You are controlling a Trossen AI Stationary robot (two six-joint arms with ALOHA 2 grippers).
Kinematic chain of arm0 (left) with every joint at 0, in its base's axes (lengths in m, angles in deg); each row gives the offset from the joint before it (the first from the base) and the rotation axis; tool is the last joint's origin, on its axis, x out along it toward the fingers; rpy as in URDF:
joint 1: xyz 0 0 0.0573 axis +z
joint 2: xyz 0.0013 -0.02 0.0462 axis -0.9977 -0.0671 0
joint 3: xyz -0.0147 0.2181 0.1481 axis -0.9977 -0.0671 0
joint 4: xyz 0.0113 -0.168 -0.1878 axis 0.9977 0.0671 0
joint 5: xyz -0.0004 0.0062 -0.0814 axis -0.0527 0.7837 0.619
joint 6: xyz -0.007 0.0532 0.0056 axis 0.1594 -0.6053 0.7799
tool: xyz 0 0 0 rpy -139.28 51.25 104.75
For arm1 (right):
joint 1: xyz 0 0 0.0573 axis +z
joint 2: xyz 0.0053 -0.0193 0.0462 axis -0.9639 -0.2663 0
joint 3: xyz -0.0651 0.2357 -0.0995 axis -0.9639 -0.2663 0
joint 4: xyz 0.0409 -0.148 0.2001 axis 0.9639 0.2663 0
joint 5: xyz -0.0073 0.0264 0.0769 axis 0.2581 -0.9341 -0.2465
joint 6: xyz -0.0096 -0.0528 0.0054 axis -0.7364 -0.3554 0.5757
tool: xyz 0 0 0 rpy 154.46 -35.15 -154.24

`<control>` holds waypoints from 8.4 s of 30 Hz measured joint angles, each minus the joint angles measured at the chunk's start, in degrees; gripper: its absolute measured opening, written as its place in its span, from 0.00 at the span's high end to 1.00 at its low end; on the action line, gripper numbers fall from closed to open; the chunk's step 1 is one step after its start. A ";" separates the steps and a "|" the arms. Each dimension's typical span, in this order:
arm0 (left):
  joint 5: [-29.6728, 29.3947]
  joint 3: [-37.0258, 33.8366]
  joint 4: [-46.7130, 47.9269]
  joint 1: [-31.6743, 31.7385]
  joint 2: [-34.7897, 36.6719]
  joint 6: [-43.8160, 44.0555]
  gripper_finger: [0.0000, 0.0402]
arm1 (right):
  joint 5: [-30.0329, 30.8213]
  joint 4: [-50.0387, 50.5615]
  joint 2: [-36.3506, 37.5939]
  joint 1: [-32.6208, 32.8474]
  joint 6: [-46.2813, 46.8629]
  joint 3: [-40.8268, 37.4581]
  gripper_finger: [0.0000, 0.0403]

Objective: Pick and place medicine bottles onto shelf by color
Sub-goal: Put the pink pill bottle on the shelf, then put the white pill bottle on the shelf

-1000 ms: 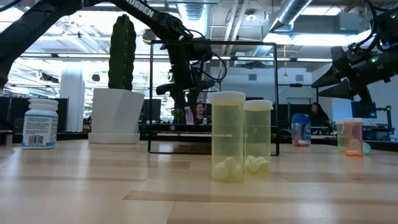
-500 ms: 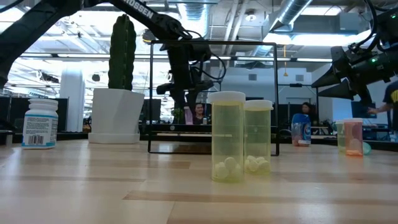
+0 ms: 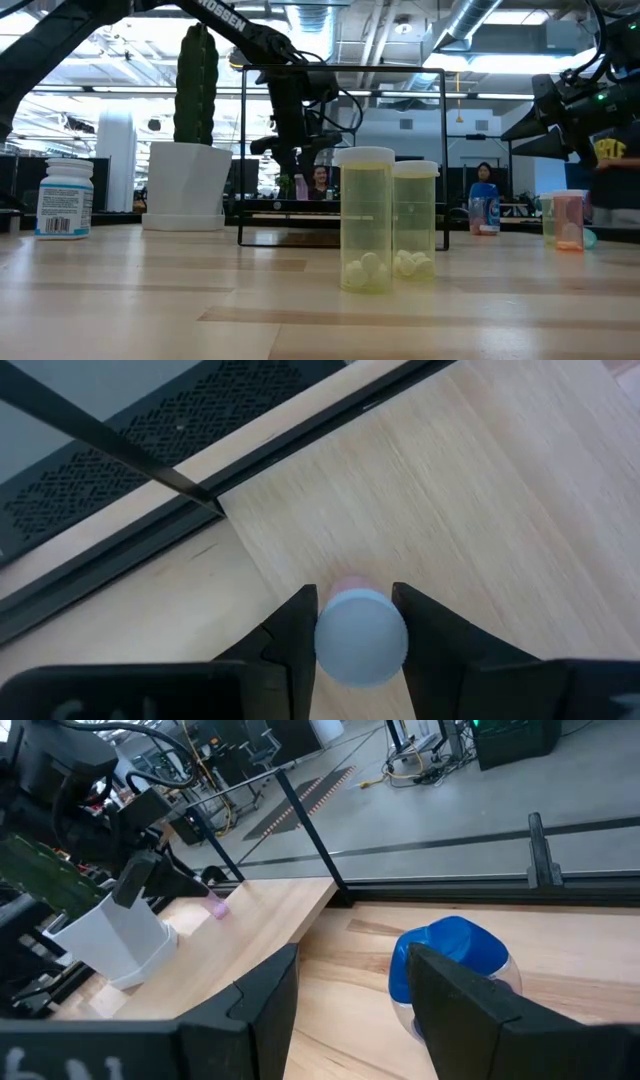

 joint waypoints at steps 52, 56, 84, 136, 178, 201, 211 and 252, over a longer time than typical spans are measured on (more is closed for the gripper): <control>-8.32 29.93 38.07 -18.18 -0.07 14.68 0.25 | 0.00 -0.01 -0.02 -0.01 0.00 0.00 0.48; -11.17 30.12 42.19 -22.74 -0.07 19.39 0.25 | 0.00 -0.02 -0.02 -0.02 0.01 0.01 0.48; -4.42 1.62 43.63 -28.89 17.10 37.23 0.46 | 0.00 0.01 -0.02 -0.01 0.01 0.00 0.48; 14.64 -57.75 16.53 -33.51 51.23 73.12 0.14 | 0.00 0.00 -0.02 0.00 0.00 0.01 0.48; 10.34 -34.69 23.38 -28.11 32.58 51.43 0.62 | 0.00 0.00 0.00 0.00 0.00 -0.01 0.48; 3.87 -11.34 22.54 -22.89 16.66 31.10 0.62 | 0.00 0.00 0.00 0.00 0.01 0.01 0.48; 0.94 -1.77 22.45 -20.58 9.99 18.88 0.62 | 0.00 0.00 0.00 0.00 -0.01 0.01 0.48; 8.26 3.13 14.61 -6.88 2.99 -3.36 0.62 | 0.00 0.01 0.00 0.00 0.01 -0.01 0.48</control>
